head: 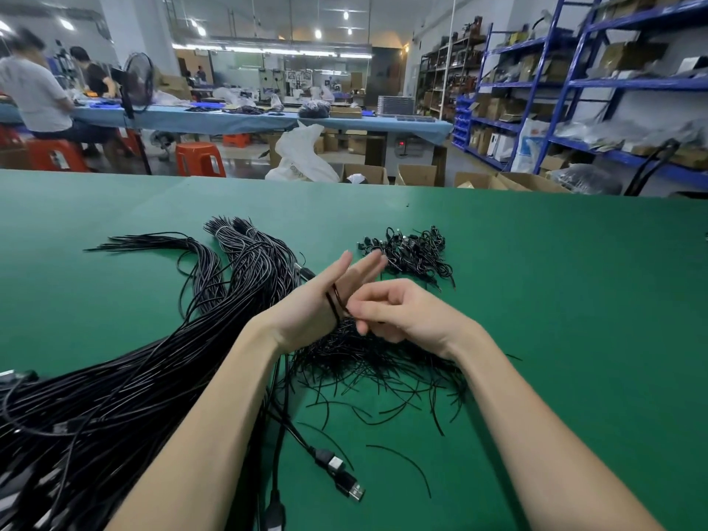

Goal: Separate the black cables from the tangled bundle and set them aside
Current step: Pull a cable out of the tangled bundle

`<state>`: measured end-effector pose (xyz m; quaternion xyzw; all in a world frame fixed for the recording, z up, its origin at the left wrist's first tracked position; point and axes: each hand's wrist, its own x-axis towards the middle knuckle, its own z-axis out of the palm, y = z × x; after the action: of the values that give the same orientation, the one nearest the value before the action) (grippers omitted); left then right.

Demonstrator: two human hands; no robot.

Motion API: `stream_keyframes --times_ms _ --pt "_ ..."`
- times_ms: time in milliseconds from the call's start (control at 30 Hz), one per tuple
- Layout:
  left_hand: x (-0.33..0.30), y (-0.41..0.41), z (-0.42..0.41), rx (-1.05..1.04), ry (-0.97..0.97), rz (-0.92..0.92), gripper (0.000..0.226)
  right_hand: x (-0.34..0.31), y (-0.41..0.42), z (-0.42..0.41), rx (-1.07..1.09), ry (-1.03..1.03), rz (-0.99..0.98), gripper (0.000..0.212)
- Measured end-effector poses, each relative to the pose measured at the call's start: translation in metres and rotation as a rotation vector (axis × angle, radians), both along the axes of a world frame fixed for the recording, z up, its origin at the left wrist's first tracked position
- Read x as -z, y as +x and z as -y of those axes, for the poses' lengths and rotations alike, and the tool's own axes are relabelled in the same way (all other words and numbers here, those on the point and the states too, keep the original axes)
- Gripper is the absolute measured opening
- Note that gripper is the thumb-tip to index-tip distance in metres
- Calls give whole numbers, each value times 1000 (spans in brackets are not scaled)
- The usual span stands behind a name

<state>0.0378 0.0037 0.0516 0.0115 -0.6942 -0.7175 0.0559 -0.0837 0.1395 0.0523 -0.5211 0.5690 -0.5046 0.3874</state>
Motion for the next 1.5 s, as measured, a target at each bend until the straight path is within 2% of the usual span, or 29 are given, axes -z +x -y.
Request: stream_keyframes --times_ms 100,167,267,367,433,500,567,633,700,767,867,933,1000,1100,1200,1267,1333,1400,1433,1500 --pt "-6 0 -3 22 150 -125 62 13 -4 0 17 31 55 18" --pt "-9 2 -6 104 210 -168 62 16 -8 1 19 84 4 22" --pt "-13 5 -5 183 250 -187 67 10 -17 7 53 192 -210 32" --pt "-14 7 0 247 280 -171 70 -4 -27 11 -17 290 -540 30" --pt "-15 6 -1 265 158 -84 71 -16 -36 16 -92 355 -723 33" --pt "-11 2 -4 286 -55 58 73 -36 -45 23 -65 410 -835 34" --pt "-3 -5 -9 251 -189 185 72 -61 -46 32 -19 442 -961 30" --pt "1 -9 -11 123 -206 223 67 -82 -39 42 14 426 -1077 30" --pt "1 -11 -10 -15 -138 191 64 -97 -27 46 85 355 -1137 33" --pt "-1 -11 -6 -122 -8 122 63 -103 -16 41 144 282 -1105 32" --pt "-1 -12 -1 -249 152 9 60 -84 0 26 262 131 -927 28" --pt "-2 -14 -3 -275 249 -47 60 -56 11 19 364 -38 -686 23" --pt "-2 -13 -4 -287 321 -86 58 -26 18 15 420 -151 -358 20" --pt "-3 -9 4 -300 440 -127 58 9 22 10 366 -114 -12 12" --pt "-11 -1 2 -178 529 -148 62 26 16 7 225 -1 270 20" --pt "-11 2 1 -87 536 -165 65 28 9 8 124 103 305 25" --pt "-12 5 1 -5 510 -169 68 27 1 8 60 234 217 37" --pt "-12 8 3 98 433 -134 71 26 -7 4 15 306 127 35" --pt "-12 9 3 156 388 -103 72 22 -12 2 -8 320 56 31" --pt "-10 10 1 262 284 -8 73 8 -21 0 -25 364 -216 26"
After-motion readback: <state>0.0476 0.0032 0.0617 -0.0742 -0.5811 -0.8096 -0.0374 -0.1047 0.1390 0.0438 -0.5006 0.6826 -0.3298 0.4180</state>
